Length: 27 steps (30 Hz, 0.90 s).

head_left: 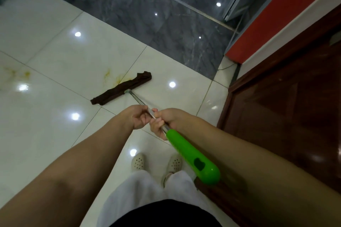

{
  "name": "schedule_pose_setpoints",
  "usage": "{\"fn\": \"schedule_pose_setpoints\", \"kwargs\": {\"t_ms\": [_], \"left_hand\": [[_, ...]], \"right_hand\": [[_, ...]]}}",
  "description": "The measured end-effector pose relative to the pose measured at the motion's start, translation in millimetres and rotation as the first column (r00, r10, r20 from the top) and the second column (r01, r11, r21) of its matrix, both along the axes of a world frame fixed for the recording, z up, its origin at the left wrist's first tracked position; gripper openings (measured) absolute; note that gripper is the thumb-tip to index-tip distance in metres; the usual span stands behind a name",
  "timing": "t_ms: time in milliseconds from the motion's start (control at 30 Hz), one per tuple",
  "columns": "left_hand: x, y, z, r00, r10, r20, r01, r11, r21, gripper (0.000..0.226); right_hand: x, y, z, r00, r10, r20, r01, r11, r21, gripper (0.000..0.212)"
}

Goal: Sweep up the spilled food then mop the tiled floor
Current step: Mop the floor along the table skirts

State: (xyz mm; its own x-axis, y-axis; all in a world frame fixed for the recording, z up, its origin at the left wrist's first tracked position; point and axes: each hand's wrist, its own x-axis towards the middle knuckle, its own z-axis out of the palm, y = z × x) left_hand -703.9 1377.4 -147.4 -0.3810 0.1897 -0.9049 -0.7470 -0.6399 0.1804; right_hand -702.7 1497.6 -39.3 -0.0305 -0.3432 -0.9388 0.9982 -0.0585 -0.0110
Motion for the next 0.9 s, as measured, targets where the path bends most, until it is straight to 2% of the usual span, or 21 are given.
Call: {"fn": "schedule_pose_setpoints", "kwargs": {"t_ms": [67, 167, 533, 733, 900], "left_hand": [[-1.3, 15.9, 5.2, 0.999, 0.046, 0.002, -0.046, 0.999, -0.01, 0.033], [-2.4, 41.4, 10.9, 0.998, 0.059, -0.022, -0.059, 0.998, -0.038, 0.036], [16.8, 91.2, 30.8, 0.972, 0.23, -0.044, -0.218, 0.959, 0.183, 0.037], [18.6, 86.1, 23.2, 0.948, 0.316, -0.042, -0.304, 0.935, 0.183, 0.033], [11.0, 73.7, 17.2, 0.924, 0.381, -0.038, -0.372, 0.917, 0.144, 0.028]], "right_hand": [[-8.0, 16.6, 11.7, 0.999, 0.044, 0.017, -0.043, 0.999, -0.017, 0.042], [-20.3, 41.1, 25.2, 0.996, 0.091, 0.017, -0.091, 0.996, 0.01, 0.039], [-30.0, 82.2, 62.8, 0.908, 0.418, 0.029, -0.418, 0.901, 0.115, 0.038], [-32.1, 74.4, 50.0, 0.907, 0.422, -0.001, -0.418, 0.9, 0.119, 0.033], [-39.9, 58.2, 37.5, 0.87, 0.488, -0.063, -0.479, 0.87, 0.115, 0.034]]}}
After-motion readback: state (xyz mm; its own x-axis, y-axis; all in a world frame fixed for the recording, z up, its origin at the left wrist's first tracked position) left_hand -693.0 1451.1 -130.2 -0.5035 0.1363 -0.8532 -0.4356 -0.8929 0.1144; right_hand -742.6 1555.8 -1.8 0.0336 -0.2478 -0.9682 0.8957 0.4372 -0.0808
